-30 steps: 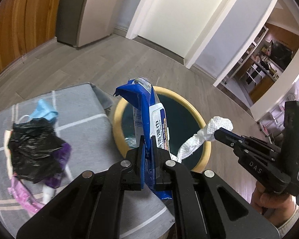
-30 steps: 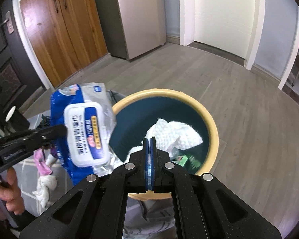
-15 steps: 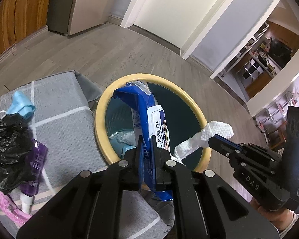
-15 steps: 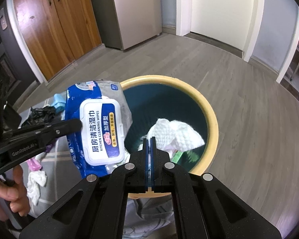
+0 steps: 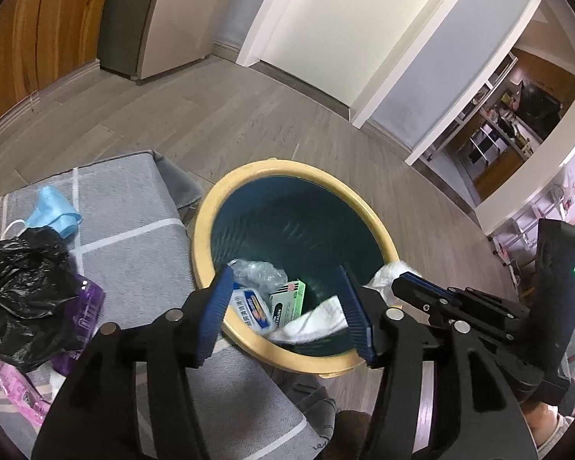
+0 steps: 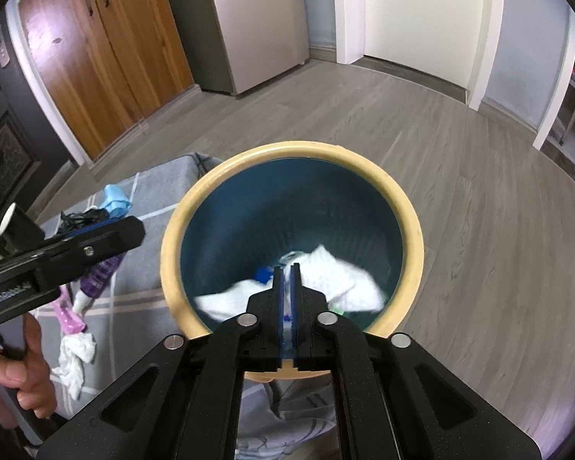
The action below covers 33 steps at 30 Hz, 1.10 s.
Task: Collect trash
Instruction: 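Drop the wipes pack into the bin with the left gripper while the right drops white tissue in, then grasp the white tissue on the mat with the left gripper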
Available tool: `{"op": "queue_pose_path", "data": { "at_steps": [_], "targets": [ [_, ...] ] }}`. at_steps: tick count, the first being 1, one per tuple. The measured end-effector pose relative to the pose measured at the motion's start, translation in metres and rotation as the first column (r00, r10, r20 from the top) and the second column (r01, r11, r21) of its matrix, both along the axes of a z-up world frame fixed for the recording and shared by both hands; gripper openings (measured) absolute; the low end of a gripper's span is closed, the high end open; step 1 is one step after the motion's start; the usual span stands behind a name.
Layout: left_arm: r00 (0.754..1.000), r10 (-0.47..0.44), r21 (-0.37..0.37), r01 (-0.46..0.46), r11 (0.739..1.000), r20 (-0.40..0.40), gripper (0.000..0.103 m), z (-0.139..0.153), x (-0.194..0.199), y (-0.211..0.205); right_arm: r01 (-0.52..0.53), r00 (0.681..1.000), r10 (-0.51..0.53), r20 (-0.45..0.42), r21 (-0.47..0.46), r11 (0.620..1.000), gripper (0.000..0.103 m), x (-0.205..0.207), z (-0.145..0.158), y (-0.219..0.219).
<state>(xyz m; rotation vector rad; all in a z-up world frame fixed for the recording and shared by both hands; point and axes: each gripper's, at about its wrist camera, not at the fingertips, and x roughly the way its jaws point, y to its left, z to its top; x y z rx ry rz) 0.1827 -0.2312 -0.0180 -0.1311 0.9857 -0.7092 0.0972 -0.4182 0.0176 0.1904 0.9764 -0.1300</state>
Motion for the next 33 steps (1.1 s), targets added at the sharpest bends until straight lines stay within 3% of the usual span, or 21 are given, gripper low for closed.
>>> {"op": "queue_pose_path", "data": {
  "at_steps": [9,19,33],
  "targets": [
    [0.999,0.022,0.014,-0.022,1.0,0.042,0.063,0.018,-0.006,0.03,-0.013,1.0,0.012,0.029,0.021,1.0,0.028,0.003,0.006,0.008],
    [0.987,0.138,0.067,-0.143,0.987,0.077,0.07,0.032,-0.01,0.097,-0.071,0.996,0.068,0.055,0.056,0.996,0.046,0.015,0.013,0.031],
    [0.948,0.316,0.144,-0.318,0.937,0.038,0.07,0.016,-0.015,0.195,-0.218,0.975,0.213,0.065,0.081,0.973,0.054,0.04,0.018,0.099]
  ]
}}
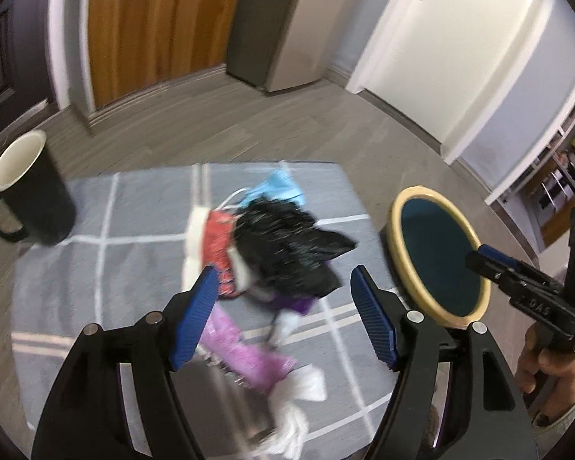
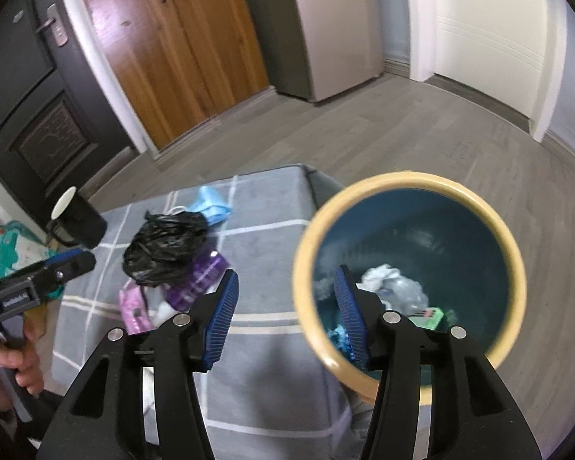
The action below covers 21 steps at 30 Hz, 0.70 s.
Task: Collect trash
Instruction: 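Grasp the white tissue on the mat with the left gripper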
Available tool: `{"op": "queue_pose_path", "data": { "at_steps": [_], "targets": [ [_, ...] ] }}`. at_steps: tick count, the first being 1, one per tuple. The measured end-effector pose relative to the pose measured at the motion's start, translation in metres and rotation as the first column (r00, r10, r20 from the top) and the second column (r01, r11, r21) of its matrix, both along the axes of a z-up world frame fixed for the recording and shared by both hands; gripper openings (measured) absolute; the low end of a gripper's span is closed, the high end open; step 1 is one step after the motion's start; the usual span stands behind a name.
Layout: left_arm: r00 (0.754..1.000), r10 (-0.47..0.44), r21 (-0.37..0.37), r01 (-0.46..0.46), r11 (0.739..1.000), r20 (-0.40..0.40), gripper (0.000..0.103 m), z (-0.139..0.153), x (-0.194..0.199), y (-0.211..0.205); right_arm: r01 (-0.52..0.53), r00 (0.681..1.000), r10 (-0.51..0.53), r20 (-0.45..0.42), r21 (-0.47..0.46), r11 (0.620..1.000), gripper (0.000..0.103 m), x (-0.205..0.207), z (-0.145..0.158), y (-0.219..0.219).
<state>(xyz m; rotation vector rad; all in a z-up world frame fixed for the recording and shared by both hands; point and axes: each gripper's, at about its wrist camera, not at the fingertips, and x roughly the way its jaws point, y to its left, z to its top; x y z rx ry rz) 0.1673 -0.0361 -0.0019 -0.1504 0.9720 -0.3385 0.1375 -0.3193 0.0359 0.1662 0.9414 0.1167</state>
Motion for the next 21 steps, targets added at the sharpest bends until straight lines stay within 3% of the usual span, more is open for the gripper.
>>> {"op": "queue_pose_path", "data": {
  "at_steps": [9,21],
  "targets": [
    [0.996,0.017,0.009,-0.017,1.0,-0.086,0.07,-0.027,-0.026,0.025,-0.073,0.997,0.073,-0.002,0.005,0.997,0.054,0.008,0.0,0.033],
    [0.965,-0.148,0.063,0.165,0.984,-0.215,0.063,-0.083,-0.064,-0.013,-0.101,0.995,0.102,-0.02,0.004,0.995,0.057,0.005,-0.006,0.042]
  ]
}}
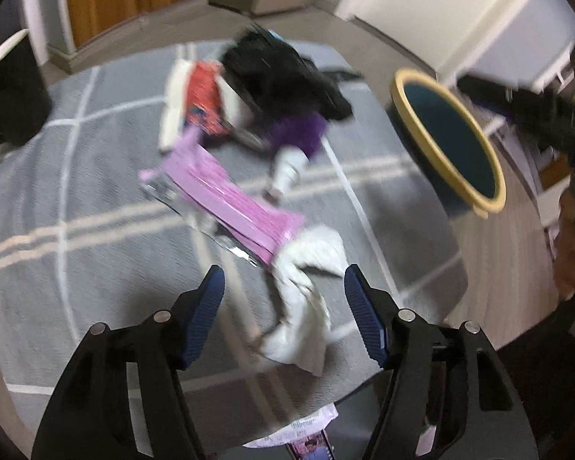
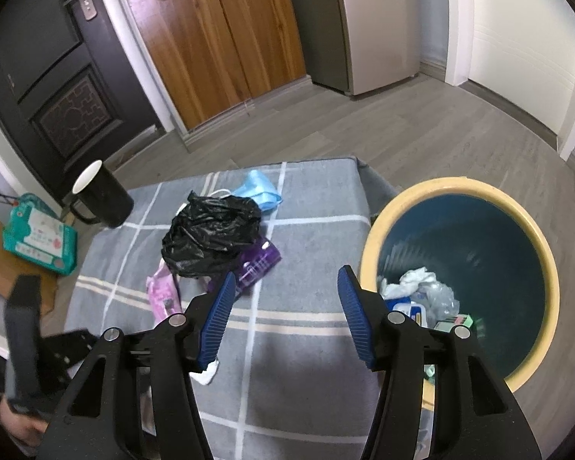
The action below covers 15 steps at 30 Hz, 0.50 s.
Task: Collect trash
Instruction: 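Grasp the white tissue on the mat with the left gripper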
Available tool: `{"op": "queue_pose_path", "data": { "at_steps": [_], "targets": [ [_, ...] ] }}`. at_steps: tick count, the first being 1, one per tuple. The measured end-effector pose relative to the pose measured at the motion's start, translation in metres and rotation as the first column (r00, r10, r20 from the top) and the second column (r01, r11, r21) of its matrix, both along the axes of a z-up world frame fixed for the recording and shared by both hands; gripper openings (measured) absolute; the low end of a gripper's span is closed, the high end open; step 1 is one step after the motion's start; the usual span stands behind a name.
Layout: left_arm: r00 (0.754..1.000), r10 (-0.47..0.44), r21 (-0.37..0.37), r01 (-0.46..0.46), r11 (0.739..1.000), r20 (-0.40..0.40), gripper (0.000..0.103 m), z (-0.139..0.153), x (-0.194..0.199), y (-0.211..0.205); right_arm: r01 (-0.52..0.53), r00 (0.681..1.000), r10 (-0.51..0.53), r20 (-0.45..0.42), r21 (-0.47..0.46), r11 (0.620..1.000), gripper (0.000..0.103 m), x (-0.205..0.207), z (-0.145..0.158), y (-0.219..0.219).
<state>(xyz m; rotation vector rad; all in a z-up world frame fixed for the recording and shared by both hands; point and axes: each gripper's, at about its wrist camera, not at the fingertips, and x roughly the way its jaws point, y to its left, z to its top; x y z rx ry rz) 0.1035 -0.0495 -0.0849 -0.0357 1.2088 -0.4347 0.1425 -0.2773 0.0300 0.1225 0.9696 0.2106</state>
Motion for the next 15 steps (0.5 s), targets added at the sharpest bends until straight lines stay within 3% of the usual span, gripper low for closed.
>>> {"op": "queue_pose_path", "data": {
  "at_steps": [3,6,7,8,10,15],
  "targets": [
    [0.999,-0.041,0.028,0.042,0.999,-0.021,0.054,-0.013,-0.004,-0.014,0.0,1.0,0.0,-0.003,0.001,1.0,0.057,-0.002,-0.001,0.0],
    [0.997,-0.08,0.073,0.08,0.994,-0.007,0.034,-0.02,-0.01,-0.022,-0.003,1.0,0.003,-0.002,0.002,1.0,0.057,-0.002,0.0,0.001],
    [0.995,-0.095,0.073,0.096,0.993,-0.016,0.02,-0.021,-0.011,-0.024,-0.005,1.0,0.005,-0.002,0.002,1.0,0.058,-0.002,0.0,0.002],
    [0.995,-0.1,0.06,0.101,0.993,-0.026,0.015,-0.02,-0.011,-0.023,-0.006,1.0,0.006,-0.002,0.003,1.0,0.058,-0.001,0.0,0.003],
    [0.994,-0.107,0.052,0.108,0.993,-0.02,0.01,-0.016,-0.013,-0.021,-0.011,1.0,0.011,-0.004,0.004,1.0,0.058,0.0,-0.001,0.007],
    [0.995,-0.104,0.008,0.104,0.995,-0.002,0.009,0.002,-0.014,-0.007,-0.027,1.0,0.027,-0.005,0.009,1.0,0.058,0.002,-0.001,0.017]
  ]
}}
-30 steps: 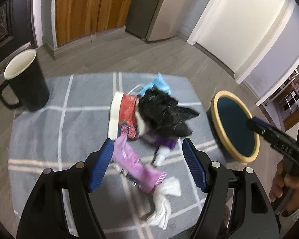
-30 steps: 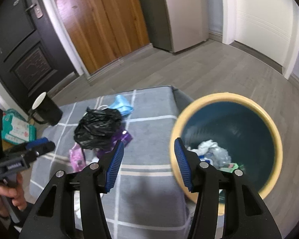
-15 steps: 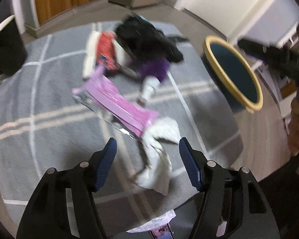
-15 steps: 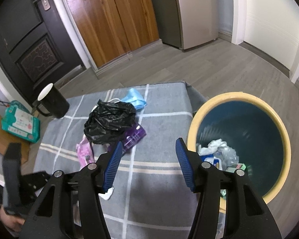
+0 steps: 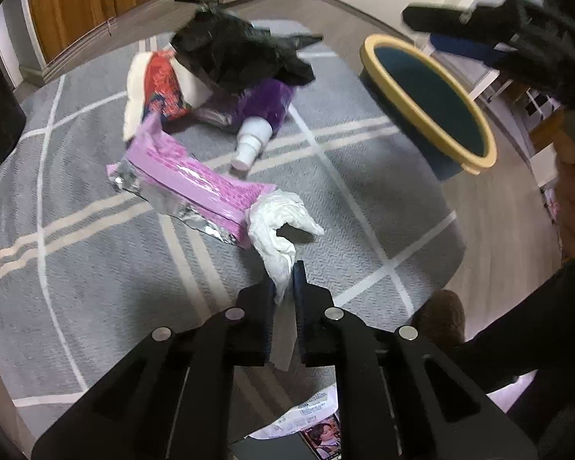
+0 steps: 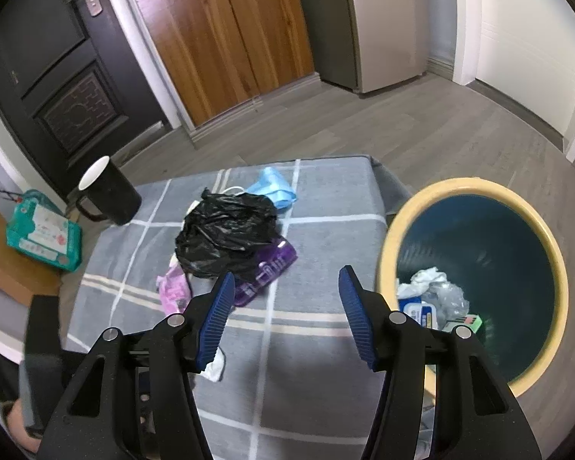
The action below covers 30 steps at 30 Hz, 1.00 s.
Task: Collect trash
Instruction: 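Grasp the white tissue on the mat with the left gripper, then grasp the black plastic bag with the right gripper while the left holds the tissue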
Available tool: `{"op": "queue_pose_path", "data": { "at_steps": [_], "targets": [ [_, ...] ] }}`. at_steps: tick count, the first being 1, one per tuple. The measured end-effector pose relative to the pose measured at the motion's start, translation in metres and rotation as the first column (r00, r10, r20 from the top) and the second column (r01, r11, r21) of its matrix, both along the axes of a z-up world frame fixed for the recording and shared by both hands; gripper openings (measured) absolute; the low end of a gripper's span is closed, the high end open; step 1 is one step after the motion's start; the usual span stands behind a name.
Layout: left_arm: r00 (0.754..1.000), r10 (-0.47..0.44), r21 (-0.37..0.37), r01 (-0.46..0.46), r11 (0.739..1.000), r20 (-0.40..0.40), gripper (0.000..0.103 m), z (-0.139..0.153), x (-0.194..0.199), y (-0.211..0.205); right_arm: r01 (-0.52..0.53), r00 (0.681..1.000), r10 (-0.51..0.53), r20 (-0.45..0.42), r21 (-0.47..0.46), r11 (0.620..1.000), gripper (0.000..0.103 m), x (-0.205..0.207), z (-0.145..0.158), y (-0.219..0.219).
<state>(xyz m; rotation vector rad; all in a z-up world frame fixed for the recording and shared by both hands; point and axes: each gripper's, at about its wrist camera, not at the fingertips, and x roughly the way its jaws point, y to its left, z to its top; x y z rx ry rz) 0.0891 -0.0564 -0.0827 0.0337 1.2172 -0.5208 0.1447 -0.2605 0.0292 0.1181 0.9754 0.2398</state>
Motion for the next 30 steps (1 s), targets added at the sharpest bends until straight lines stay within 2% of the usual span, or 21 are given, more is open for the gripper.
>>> {"op": "queue_pose_path", "data": {
  "at_steps": [4,7,13,18,23,28,30],
  "targets": [
    [0.999,0.021,-0.022,-0.021,1.0,0.031,0.008,0.02,0.003,0.016,-0.019,1.0,0.019,0.0,0.005,1.0,0.058,0.004,0.0,0.012],
    [0.997,0.051,-0.019,-0.05,0.999,0.051,0.008,0.035,0.009,0.026,-0.041,0.999,0.041,0.001,0.003,0.999,0.063,0.007,-0.001,0.024],
    [0.99,0.119,-0.01,-0.119,0.993,0.073,0.008,0.057,0.033,0.053,-0.118,0.993,0.119,0.009,-0.044,0.992,0.067,0.015,-0.004,0.061],
    [0.977,0.168,0.022,-0.172,0.985,0.13,0.009,0.083,0.047,0.082,-0.19,0.981,0.194,0.022,-0.135,0.973,0.068,0.019,-0.01,0.094],
    [0.96,0.241,-0.02,-0.24,0.971,0.141,0.009,0.089,0.055,0.107,-0.234,0.966,0.255,0.038,-0.291,0.928,0.068,0.022,-0.02,0.124],
    [0.954,0.276,-0.073,-0.269,0.96,0.113,0.009,0.089,0.058,0.116,-0.259,0.955,0.294,0.042,-0.366,0.894,0.067,0.025,-0.029,0.142],
    [0.954,0.28,-0.099,-0.271,0.958,0.104,0.009,0.09,0.06,0.114,-0.269,0.951,0.308,0.038,-0.396,0.878,0.056,0.025,-0.033,0.146]
  ]
}}
